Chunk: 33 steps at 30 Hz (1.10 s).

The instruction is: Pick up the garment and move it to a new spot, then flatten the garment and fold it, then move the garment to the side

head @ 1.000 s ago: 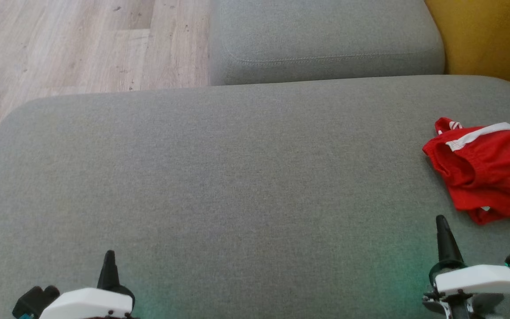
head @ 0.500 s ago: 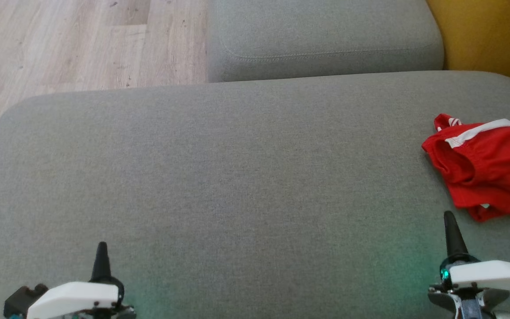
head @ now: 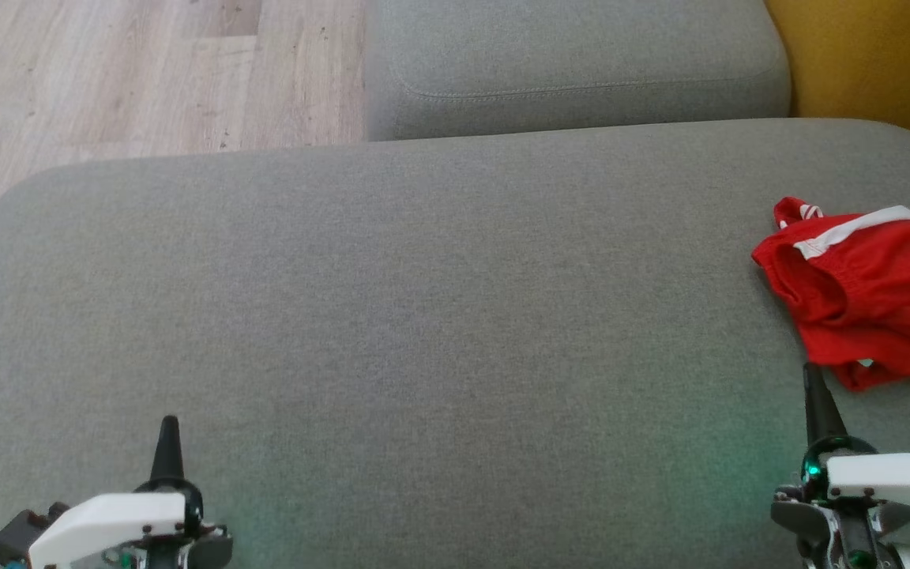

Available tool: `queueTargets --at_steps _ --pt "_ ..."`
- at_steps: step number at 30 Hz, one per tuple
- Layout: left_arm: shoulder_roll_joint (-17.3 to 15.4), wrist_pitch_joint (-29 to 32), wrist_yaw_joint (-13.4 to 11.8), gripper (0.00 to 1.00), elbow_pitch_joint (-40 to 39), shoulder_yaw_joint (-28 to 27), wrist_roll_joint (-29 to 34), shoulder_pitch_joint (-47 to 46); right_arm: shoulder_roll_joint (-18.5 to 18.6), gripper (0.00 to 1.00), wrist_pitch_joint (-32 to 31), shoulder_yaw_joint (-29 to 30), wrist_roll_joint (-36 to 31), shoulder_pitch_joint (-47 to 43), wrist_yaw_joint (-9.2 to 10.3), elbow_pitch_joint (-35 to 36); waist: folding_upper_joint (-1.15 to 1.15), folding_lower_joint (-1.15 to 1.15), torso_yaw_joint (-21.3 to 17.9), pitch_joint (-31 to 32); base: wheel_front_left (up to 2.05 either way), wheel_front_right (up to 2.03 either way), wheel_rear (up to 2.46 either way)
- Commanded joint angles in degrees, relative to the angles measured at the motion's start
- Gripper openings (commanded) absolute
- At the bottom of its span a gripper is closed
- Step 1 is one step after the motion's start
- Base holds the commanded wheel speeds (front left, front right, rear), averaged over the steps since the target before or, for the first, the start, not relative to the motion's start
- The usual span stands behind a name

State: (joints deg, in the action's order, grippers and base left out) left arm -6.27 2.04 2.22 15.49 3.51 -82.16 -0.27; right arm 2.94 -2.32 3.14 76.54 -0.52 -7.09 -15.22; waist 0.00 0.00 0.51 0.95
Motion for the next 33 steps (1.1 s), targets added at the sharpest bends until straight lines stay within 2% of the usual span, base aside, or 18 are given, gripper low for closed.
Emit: queueTargets --at_steps 1,22,33 --pt "0.19 0.53 0.81 0.00 -1.64 -2.63 -1.22 -3.69 1.29 0.00 -0.42 -0.50 1.95 3.71 -0.33 1.78 0.00 0.00 -0.03 -0.07 0.00 0.00 0.00" --pt "3.00 4.04 5.13 0.00 -1.44 -9.44 -10.06 -5.83 1.26 0.00 -2.63 1.50 16.70 6.46 -0.39 1.32 0.00 0.00 -0.50 -1.10 0.00 0.00 0.00" --pt "3.12 4.19 5.26 0.00 -1.43 -9.70 -10.27 -5.89 1.11 0.00 -2.86 1.77 16.97 6.56 -0.40 1.29 0.00 0.00 -0.52 -1.13 0.00 0.00 0.00"
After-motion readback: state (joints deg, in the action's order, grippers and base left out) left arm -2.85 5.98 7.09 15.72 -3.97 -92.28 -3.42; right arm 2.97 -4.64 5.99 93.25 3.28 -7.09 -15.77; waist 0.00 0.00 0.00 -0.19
